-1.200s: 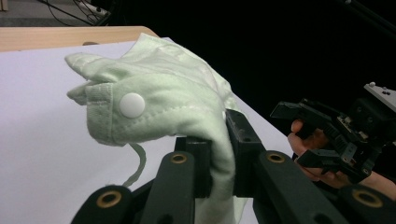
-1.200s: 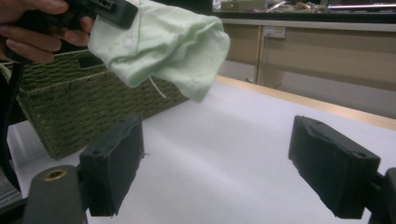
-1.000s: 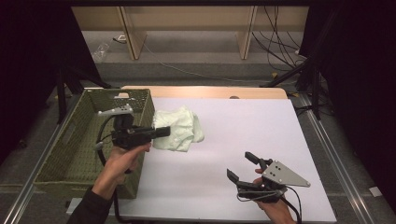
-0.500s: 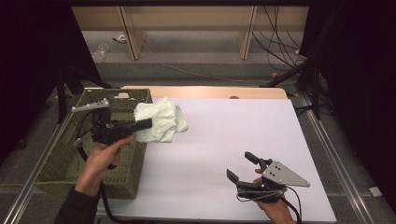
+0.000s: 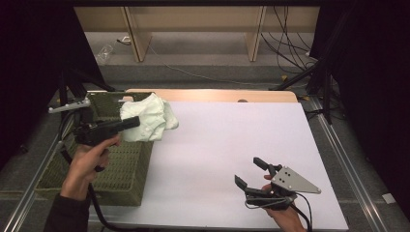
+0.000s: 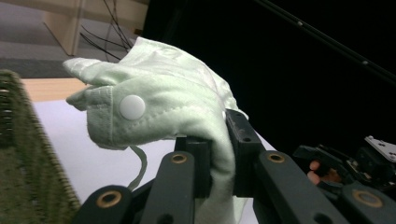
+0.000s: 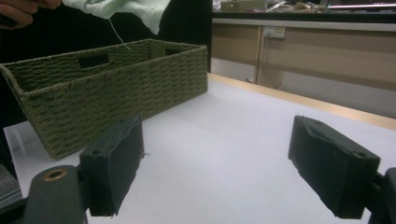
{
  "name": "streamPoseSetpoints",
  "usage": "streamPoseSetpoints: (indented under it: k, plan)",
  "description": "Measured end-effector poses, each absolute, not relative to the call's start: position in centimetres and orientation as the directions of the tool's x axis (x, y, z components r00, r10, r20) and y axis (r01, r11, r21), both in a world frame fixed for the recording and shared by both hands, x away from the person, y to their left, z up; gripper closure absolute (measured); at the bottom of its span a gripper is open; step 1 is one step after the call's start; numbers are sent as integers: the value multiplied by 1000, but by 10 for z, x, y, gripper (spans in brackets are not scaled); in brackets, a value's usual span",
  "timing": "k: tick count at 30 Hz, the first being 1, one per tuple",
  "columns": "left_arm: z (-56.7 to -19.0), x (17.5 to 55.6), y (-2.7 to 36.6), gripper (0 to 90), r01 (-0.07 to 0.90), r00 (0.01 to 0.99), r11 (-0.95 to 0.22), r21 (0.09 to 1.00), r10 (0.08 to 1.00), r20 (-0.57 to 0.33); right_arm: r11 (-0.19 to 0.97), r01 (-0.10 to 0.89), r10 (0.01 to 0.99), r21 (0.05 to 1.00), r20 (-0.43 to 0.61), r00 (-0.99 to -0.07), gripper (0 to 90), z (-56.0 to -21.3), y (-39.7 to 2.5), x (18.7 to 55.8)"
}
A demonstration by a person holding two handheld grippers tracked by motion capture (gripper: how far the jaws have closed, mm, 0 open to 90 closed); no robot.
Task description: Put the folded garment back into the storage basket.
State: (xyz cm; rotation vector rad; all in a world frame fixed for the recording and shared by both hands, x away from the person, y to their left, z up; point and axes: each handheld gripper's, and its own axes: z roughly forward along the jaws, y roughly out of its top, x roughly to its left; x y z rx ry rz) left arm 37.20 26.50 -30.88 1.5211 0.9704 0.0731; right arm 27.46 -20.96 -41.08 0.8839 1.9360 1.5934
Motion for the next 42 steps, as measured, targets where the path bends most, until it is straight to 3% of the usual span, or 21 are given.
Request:
streamPoseSetpoints:
  k: [19, 42]
  plan:
    - [-311, 373, 315, 803, 506, 552, 191, 841, 677, -486, 117, 179, 734, 977, 36, -678, 192, -411, -209, 274]
    - [-338, 387, 345, 803, 551, 436, 218, 805, 748, -501, 116, 180, 733, 977, 38, -679, 193, -411, -209, 275]
